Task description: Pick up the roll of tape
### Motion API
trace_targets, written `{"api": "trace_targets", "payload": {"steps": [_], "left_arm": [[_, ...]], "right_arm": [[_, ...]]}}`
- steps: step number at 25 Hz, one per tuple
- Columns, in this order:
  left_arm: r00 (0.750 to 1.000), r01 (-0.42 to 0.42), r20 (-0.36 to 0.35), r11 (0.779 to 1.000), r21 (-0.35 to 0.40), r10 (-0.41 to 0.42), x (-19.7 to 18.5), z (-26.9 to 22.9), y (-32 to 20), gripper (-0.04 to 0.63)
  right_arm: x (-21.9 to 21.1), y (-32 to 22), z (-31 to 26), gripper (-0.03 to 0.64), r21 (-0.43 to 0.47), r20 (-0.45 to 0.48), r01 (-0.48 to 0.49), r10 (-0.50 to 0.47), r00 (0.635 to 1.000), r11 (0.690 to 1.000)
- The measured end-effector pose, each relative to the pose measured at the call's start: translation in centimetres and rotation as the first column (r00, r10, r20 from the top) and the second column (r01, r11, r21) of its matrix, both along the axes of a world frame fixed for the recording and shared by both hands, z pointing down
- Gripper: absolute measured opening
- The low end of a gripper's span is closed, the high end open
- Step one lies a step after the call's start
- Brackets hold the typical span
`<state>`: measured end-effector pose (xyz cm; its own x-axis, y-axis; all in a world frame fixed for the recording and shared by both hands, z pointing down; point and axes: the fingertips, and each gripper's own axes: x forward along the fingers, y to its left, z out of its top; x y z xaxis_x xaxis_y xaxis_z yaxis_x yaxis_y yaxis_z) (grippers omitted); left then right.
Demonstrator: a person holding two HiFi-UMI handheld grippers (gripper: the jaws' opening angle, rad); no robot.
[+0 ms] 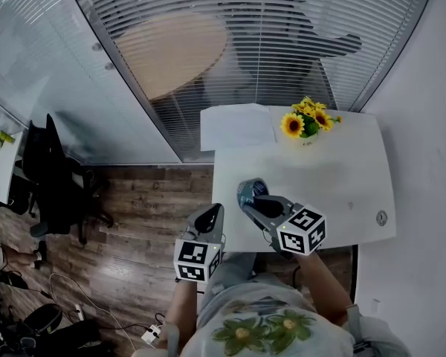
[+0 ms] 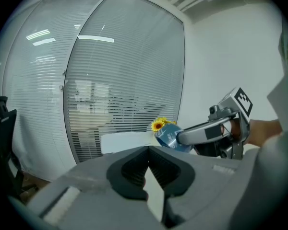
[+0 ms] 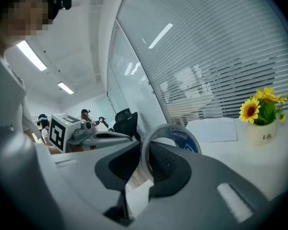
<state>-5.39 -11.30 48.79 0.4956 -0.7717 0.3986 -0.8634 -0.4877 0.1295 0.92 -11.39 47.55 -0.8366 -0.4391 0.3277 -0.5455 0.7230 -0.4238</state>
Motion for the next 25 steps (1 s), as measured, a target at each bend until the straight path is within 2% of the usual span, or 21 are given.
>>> {"api": "trace_targets", "payload": {"steps": [25], "left_arm": [[0.999,-0.042,-0.001,0.999,0.025,0.042,1.6,-0.8,2.5,0.003]], "right_arm": [[0.1,3.5,-4.3,0.054,0.092,0.035,0.012,-0.015,0.999,0.996]]}}
